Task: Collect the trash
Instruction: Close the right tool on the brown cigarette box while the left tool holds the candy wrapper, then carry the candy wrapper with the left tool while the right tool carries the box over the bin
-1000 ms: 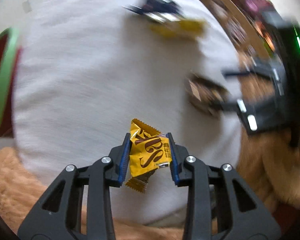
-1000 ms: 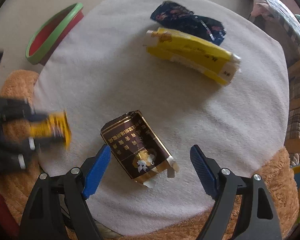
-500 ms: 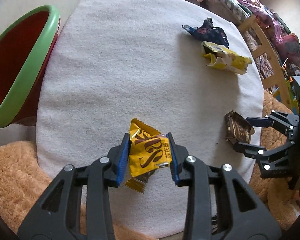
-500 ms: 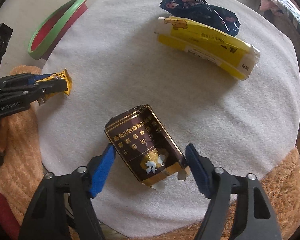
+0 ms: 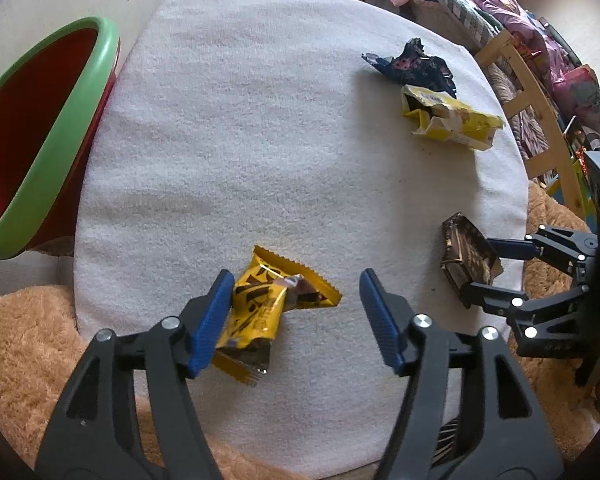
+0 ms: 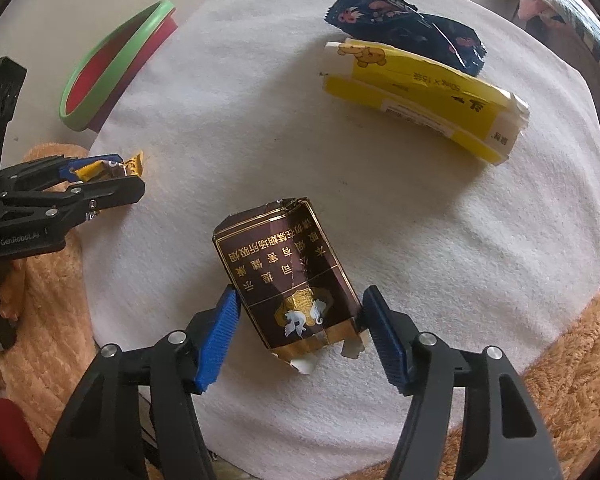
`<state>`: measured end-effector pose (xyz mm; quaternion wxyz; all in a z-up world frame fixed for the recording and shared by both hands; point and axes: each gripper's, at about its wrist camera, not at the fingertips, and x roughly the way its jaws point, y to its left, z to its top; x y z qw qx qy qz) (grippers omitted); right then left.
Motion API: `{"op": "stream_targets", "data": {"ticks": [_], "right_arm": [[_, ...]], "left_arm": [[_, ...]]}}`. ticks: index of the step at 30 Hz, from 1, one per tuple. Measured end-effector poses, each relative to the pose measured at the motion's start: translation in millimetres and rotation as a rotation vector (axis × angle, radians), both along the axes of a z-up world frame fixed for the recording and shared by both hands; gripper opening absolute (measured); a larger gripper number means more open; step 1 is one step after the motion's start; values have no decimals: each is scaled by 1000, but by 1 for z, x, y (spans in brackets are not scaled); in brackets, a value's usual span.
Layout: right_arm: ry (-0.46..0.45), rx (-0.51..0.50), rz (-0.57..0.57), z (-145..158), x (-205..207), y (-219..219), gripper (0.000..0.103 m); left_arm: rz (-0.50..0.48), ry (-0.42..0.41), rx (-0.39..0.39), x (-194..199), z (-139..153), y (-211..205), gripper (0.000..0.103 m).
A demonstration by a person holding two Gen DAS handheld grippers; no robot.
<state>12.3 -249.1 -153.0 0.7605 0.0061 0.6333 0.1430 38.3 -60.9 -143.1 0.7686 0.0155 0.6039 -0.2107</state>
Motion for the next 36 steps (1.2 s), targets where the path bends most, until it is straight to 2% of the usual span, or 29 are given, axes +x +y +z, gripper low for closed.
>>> {"op": "stream_targets", "data": {"ticks": [6,18,21,23,24,25,36], "right_arm": [[3,27,-47,1,-3,-9,62],[10,38,-45,2,-6,-16,63],[12,42,-40,1,-4,-15,63],[9,44,-33,1,-5,-14,62],[6,46,-29,1,-5,-13,57],[5,50,-27,0,-6,-11,56],[-79,115,-56,22,-9,-10,54]], "left_arm": [[29,-30,17,0,3,5,72],[-3,-12,40,-2,0,-1,72],[-1,0,39,-1,-2,-1,62],[9,10,40,-1,-4,1,50],[12,12,36,-1,-4,1,50],[17,11,34,-1,-4,2,50],[66,-29,5,1,6,10,48]]}}
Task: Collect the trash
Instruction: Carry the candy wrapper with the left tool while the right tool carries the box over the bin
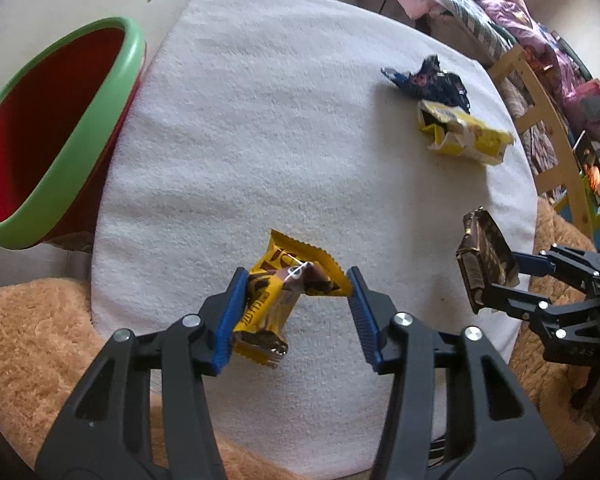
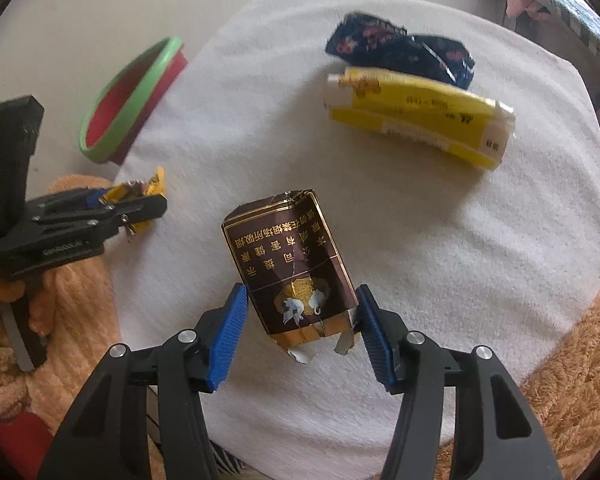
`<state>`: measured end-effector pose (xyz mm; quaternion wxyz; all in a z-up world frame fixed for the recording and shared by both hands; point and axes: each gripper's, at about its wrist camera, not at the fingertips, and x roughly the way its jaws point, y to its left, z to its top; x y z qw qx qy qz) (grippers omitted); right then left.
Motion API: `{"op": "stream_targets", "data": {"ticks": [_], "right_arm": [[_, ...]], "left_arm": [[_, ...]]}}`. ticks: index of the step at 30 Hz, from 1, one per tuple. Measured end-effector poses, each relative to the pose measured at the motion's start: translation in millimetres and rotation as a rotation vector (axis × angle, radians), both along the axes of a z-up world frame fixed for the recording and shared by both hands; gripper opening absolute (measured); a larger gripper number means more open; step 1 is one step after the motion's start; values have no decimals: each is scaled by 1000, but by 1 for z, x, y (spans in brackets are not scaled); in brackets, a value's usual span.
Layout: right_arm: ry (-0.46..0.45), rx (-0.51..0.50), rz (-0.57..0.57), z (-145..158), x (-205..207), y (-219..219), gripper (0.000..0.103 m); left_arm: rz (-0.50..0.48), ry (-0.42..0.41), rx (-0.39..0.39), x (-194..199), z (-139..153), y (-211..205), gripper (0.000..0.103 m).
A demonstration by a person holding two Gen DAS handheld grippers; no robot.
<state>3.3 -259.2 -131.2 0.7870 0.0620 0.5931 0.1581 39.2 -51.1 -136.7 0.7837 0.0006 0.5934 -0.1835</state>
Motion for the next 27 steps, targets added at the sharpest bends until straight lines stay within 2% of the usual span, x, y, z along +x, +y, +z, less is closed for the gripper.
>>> {"op": "stream_targets", "data": {"ticks": [16,27], "right_arm": [[-116,104,-9,49,20,20,54],[-179,139,56,80,43,61,54]], "left_arm": [[92,-120,-23,13,41,28,48],[212,-185,-34,27,64,70,48]]}}
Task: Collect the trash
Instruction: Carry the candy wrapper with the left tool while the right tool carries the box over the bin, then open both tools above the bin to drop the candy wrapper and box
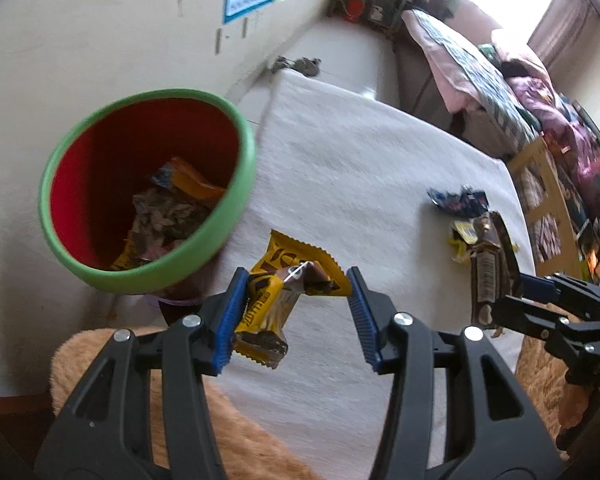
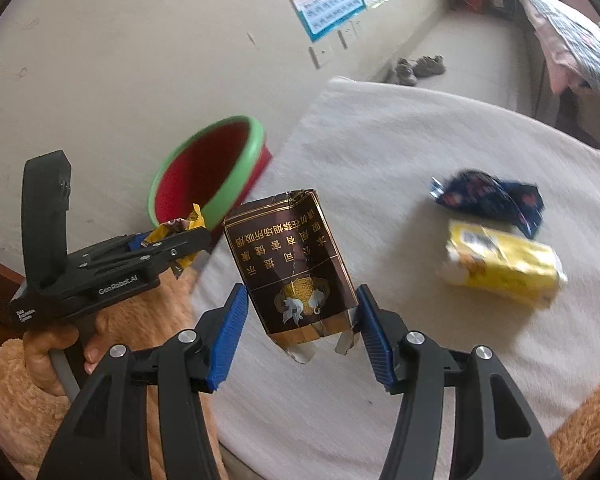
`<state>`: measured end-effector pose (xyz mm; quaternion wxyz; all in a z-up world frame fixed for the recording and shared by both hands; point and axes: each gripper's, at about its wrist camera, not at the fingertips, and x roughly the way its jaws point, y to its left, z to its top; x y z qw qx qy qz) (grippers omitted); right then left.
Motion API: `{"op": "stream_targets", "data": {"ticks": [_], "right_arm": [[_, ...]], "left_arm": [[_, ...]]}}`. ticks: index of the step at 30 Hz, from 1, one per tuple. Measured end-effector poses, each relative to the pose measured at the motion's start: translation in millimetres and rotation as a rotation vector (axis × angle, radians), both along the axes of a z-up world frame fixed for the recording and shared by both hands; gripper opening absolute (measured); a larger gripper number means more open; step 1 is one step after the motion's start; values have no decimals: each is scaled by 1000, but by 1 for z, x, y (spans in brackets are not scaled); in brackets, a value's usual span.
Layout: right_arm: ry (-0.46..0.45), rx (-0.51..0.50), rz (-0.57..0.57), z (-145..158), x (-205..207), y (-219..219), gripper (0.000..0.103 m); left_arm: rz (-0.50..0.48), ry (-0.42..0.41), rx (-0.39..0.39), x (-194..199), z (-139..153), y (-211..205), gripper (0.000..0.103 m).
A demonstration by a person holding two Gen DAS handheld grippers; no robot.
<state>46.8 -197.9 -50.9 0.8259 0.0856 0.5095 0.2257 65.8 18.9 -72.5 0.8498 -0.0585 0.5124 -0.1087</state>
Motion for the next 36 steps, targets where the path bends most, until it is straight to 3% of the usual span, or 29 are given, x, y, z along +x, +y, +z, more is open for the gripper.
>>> {"op": "stream_targets", "data": {"ticks": [10,22,31,36], "right_arm": [[-47,-47,0,15,19,31,54],[-119,-113,27,33,35,66,54],[-141,-155,76,30,52,96,54],[-101,-72,94,24,76,114,54]], "left_arm": [[105,-33,7,3,10,39,48],[153,-50,3,7,10,62,48],[229,-36,4,17,4,86,48],[274,-7,7,31,-6,100,48]]}}
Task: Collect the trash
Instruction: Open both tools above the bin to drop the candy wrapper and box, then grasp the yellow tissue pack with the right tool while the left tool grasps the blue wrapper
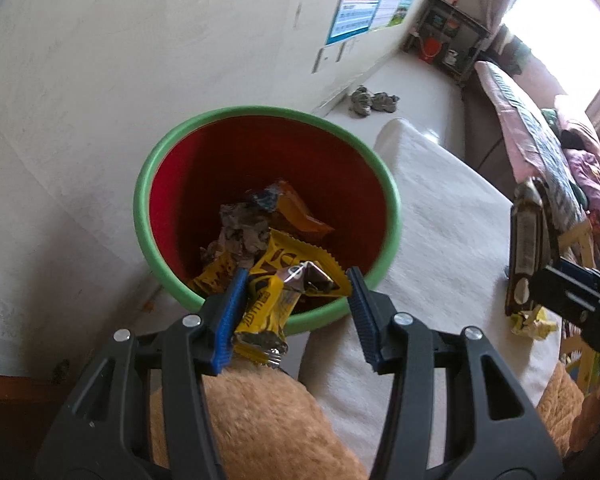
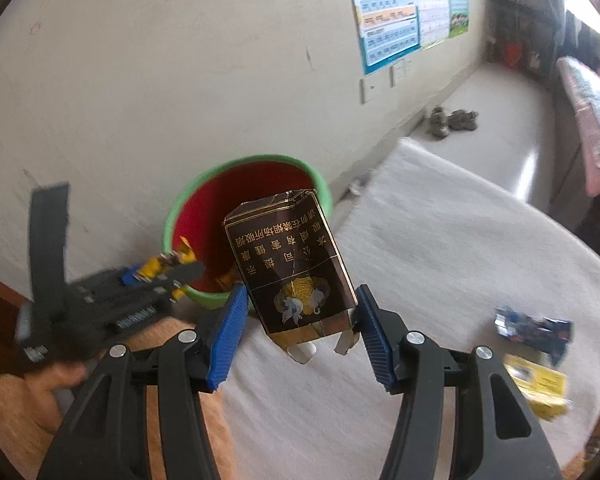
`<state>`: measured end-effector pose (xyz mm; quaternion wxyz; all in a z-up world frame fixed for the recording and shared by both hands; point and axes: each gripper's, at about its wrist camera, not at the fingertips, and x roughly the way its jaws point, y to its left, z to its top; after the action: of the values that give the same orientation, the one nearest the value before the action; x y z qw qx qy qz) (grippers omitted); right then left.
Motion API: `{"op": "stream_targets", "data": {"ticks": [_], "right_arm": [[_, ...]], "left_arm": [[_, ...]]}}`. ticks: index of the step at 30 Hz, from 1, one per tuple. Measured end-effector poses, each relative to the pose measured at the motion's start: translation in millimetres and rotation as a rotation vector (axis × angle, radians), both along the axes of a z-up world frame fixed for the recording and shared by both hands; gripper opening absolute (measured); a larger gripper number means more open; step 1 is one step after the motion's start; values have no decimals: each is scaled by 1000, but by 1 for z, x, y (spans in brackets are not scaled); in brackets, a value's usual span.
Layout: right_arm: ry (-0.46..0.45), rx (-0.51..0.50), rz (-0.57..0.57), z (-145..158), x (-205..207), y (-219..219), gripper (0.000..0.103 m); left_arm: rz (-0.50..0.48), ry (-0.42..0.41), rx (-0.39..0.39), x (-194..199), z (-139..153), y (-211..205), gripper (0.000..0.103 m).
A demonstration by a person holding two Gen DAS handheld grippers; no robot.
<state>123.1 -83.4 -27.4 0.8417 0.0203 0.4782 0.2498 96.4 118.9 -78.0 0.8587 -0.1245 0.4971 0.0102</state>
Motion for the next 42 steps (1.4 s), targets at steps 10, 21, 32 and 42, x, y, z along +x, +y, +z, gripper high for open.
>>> {"op": "stream_targets", "data": {"ticks": [10,21,32,42], "right_arm": [[139,243,-33,-10,62,23,71],[5,-206,-68,-23,15,-104,80],[32,-661,-44,-98,-32,-178,73],[87,-383,-197,-82,-46,-209,14]], "left_arm": [[79,23,6,23,-17,23,77],[-22,-21,43,9,-6,-1,77],[-284,-42,-7,15,7,-118,77],[-483,-51,5,25,16,-214,77]]}}
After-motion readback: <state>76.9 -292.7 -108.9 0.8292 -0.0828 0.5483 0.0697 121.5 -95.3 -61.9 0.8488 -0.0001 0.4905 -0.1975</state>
